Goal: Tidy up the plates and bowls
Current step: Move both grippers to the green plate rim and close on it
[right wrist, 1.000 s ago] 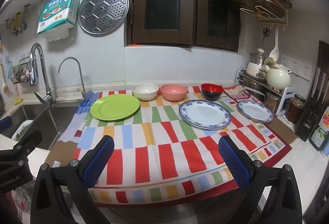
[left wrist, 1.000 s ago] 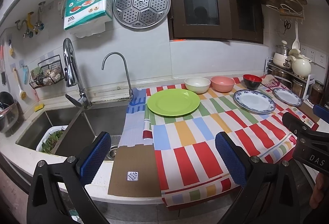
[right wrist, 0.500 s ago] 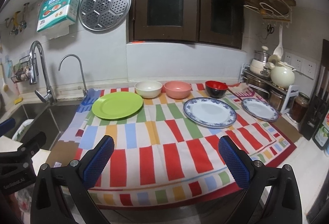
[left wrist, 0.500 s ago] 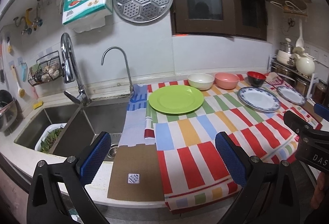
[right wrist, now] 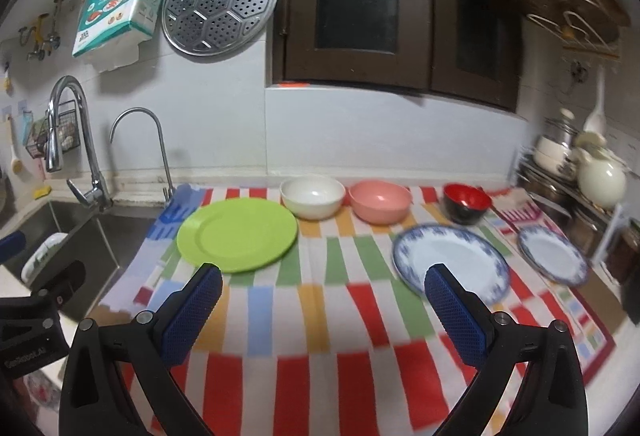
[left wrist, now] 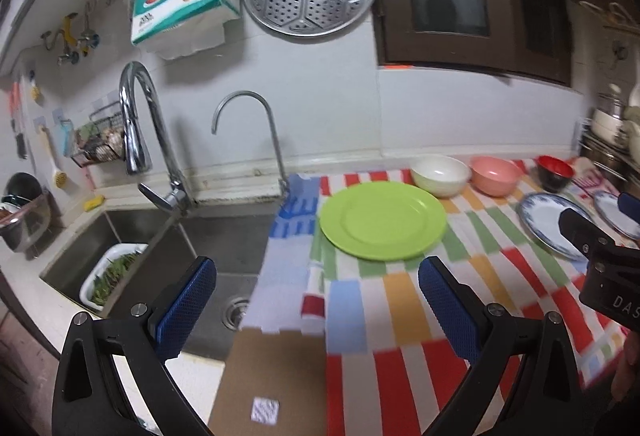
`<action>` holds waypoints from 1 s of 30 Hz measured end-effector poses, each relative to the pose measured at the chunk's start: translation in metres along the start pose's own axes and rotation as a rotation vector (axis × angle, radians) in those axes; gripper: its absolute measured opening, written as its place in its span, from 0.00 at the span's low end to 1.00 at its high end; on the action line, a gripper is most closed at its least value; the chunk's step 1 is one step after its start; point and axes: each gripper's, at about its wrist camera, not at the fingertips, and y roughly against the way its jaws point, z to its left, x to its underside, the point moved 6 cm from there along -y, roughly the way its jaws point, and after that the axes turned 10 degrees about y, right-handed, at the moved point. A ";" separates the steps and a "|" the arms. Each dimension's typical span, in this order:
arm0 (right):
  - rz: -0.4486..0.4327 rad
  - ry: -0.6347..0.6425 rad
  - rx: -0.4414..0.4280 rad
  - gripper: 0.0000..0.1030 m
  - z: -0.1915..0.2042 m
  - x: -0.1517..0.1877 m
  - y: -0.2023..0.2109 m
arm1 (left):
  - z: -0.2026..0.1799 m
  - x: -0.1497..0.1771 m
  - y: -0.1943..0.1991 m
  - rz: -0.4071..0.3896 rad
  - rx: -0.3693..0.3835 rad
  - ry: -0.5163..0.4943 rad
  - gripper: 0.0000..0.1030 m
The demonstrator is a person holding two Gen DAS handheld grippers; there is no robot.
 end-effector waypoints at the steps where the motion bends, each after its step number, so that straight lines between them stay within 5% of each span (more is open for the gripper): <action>1: -0.004 0.008 -0.008 0.99 0.000 -0.003 -0.007 | -0.002 -0.004 -0.006 -0.002 -0.012 0.006 1.00; 8: -0.017 0.039 -0.079 0.99 0.000 -0.021 -0.061 | -0.007 -0.016 -0.045 0.010 -0.086 0.019 1.00; 19: -0.013 0.067 -0.082 0.99 0.006 -0.042 -0.126 | -0.010 -0.036 -0.113 0.057 -0.096 -0.009 0.99; 30: 0.094 0.085 -0.097 0.97 0.027 -0.040 -0.213 | -0.010 -0.034 -0.200 0.166 -0.105 -0.032 0.92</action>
